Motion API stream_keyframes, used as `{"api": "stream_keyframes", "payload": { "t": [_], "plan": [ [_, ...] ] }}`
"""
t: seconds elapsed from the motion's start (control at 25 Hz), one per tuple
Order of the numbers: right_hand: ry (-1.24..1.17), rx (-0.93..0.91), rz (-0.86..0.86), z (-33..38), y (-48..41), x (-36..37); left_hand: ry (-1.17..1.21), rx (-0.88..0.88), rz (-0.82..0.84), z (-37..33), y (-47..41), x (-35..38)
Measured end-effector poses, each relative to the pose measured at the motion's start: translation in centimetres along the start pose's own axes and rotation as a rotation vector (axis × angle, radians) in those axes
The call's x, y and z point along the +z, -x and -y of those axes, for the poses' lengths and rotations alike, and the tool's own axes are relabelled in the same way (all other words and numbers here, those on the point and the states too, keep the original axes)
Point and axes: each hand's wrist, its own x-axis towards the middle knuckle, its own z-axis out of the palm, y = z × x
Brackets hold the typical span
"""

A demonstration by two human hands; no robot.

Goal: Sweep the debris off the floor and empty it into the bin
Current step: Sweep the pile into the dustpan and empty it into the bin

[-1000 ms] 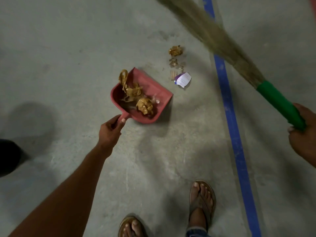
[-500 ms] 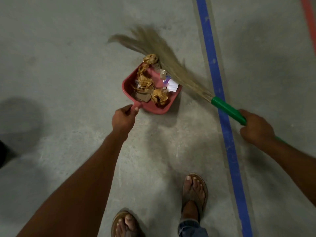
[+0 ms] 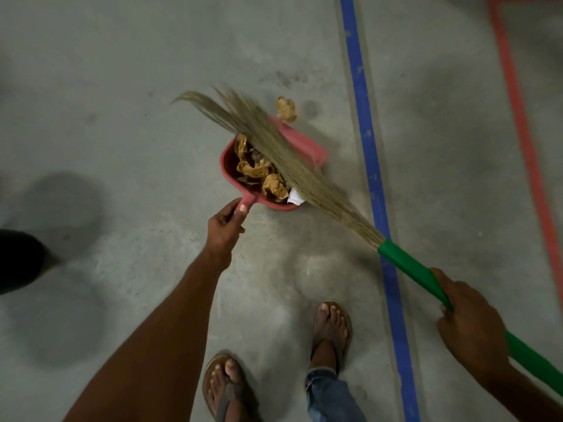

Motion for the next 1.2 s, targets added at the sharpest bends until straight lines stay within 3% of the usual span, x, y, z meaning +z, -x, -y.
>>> {"api": "stream_keyframes", "payload": {
  "t": [0.28,0.56,0.92,1.2],
  "plan": [
    [0.051,-0.013,-0.048,3.5,6.7,-10.5,0.088,-0.035,-0.070,-8.0,10.5,-7.4],
    [-0.301,0.123,-0.055,6.2,5.1,-15.0,0.048,-0.019,-0.124,-9.6,12.5,-11.4],
    [-0.483,0.394,0.051,2.5,-12.5,-3.1,-0.030,-0.131,-0.005,4.0,2.3,-1.6],
    [-0.242,0.244,0.147,0.8,-11.8,4.1,-0.041,-0.122,0.091,8.3,-3.8,4.5]
  ]
}}
